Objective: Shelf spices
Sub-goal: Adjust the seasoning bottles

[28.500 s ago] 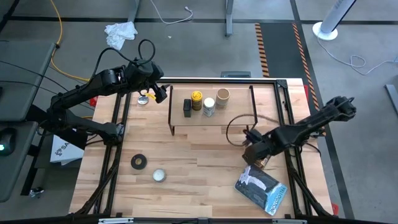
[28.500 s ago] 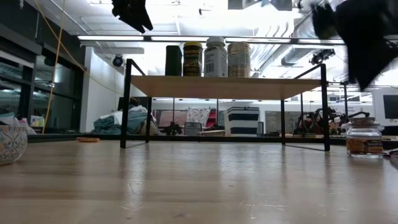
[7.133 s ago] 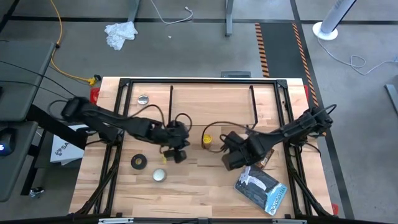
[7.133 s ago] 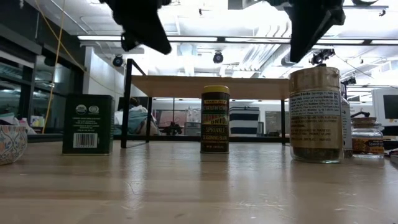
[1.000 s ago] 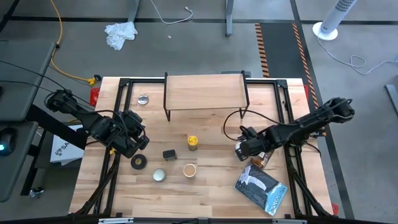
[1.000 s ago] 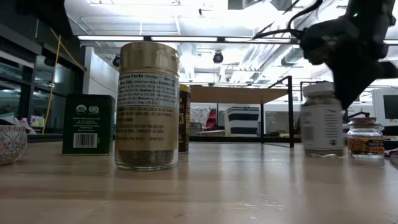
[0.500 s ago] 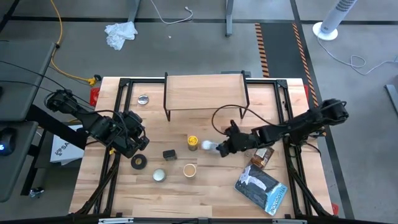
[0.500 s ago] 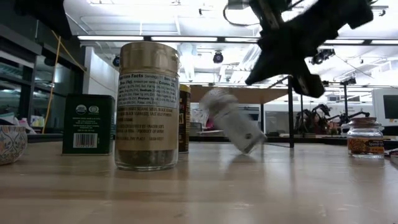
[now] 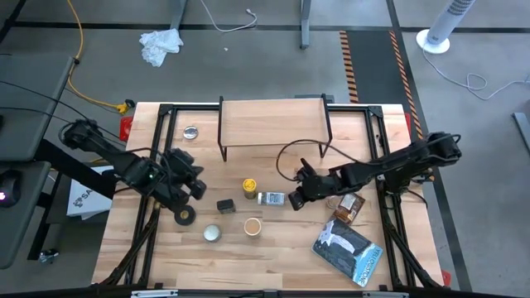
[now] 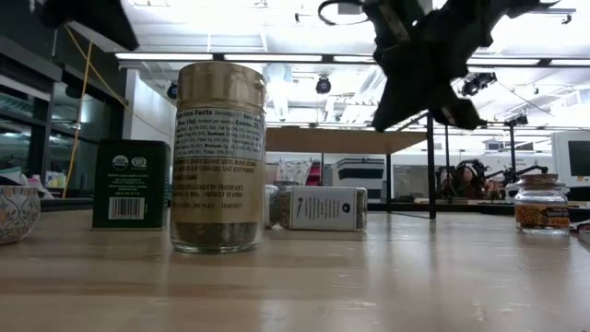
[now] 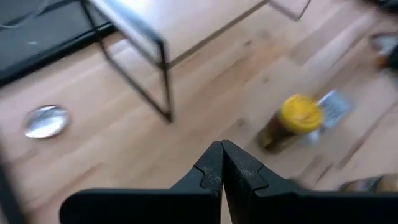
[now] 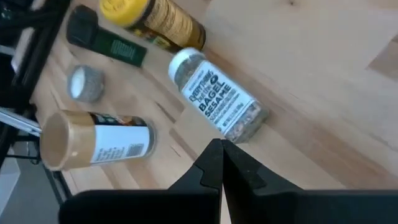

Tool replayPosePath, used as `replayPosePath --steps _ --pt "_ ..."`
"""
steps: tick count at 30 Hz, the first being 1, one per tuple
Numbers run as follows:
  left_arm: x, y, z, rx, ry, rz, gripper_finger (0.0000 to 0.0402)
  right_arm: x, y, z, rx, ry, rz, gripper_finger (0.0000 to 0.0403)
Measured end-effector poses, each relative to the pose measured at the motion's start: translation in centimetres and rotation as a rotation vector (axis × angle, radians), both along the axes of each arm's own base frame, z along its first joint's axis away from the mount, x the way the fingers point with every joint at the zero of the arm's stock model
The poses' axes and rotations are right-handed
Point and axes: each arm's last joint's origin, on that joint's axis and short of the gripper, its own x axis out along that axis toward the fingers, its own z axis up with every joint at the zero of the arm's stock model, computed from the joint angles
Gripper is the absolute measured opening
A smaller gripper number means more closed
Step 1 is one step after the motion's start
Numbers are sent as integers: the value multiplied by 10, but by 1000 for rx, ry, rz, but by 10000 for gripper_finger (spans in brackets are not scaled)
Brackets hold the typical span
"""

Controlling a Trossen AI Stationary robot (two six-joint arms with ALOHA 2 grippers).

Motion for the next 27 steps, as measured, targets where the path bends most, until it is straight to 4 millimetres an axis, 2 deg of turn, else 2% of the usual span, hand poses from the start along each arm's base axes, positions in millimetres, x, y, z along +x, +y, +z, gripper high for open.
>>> replayPosePath --steps 3,7,11,15,19,23,27 --pt "15 -7 -13 -27 -37 -68 0 8 3 -8 5 -15 68 0" --pt "42 -9 -29 -67 0 -148 0 15 6 -16 14 -21 104 0" --pt "80 -4 -45 -98 20 -233 0 18 4 -25 30 15 129 0" --pt "110 5 -61 -139 5 -256 0 21 1 -23 16 -23 155 0" --pt "126 10 -70 -136 -19 -258 0 23 -3 -20 -5 -42 191 0" --pt "143 14 -90 -164 4 -270 0 22 -11 -26 -7 6 172 0" --pt "160 13 -92 -172 -29 -332 0 24 -12 -22 -9 -33 174 0"
